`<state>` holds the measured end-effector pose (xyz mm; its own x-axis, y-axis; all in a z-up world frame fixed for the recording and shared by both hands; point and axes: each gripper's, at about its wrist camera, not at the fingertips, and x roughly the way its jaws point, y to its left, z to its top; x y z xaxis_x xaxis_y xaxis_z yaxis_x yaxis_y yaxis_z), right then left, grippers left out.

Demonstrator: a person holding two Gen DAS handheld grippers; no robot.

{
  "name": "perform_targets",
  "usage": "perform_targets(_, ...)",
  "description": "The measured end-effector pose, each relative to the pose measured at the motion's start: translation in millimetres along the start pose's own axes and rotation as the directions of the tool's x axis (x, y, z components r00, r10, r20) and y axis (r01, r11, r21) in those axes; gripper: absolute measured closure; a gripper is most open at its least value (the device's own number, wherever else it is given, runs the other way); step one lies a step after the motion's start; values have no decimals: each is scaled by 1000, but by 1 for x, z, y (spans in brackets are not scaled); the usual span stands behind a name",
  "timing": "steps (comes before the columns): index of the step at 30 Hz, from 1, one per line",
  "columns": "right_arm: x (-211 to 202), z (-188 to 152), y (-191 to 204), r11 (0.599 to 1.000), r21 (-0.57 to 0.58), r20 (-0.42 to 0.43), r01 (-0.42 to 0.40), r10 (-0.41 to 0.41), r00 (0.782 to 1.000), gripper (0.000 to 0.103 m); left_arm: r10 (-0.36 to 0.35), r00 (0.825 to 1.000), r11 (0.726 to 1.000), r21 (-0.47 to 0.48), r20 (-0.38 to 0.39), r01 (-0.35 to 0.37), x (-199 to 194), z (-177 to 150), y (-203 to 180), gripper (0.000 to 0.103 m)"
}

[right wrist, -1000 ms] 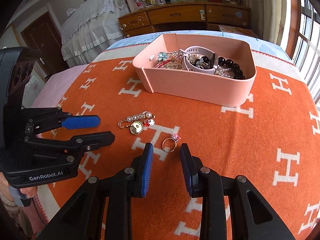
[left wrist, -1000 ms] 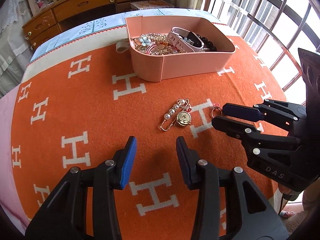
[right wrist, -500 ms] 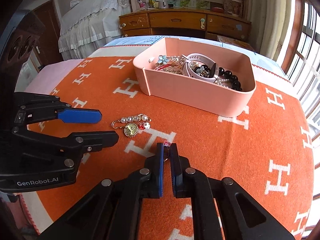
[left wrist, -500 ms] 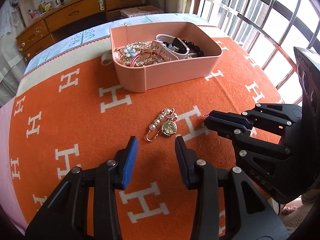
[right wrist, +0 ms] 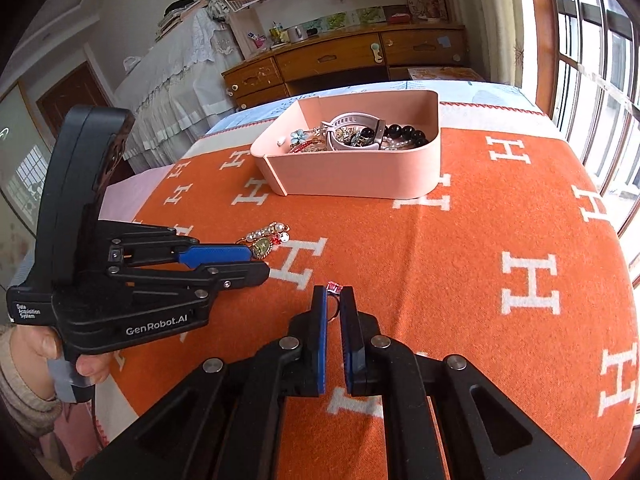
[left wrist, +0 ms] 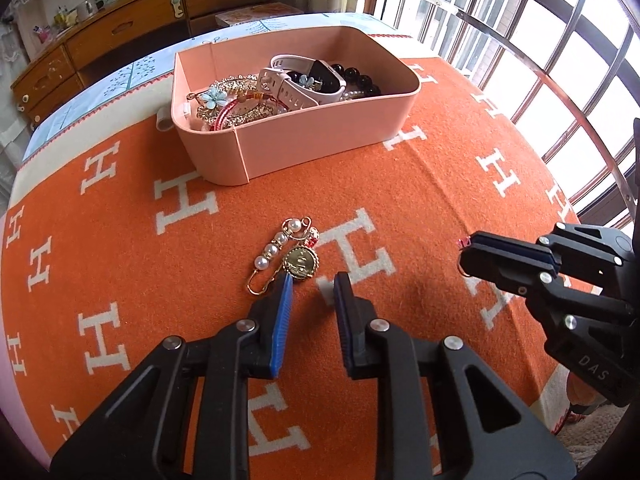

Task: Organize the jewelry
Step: 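Grasp the gold coin pendant with the left tool while the right tool holds the ring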

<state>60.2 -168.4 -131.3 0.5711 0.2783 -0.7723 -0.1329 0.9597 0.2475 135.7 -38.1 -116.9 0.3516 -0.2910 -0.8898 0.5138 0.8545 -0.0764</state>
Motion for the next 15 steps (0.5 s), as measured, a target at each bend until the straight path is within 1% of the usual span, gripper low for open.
perform_targets(6, -4, -11, -5, 999, 27, -1, -27, 27, 1000, 97, 31, 1000, 999, 7, 4, -31, 4, 5, -1, 84)
perform_targets(15, -4, -18, -12, 998, 49, -12, -43, 44, 999, 97, 59, 998, 998, 23, 11, -60, 9, 12, -6, 84)
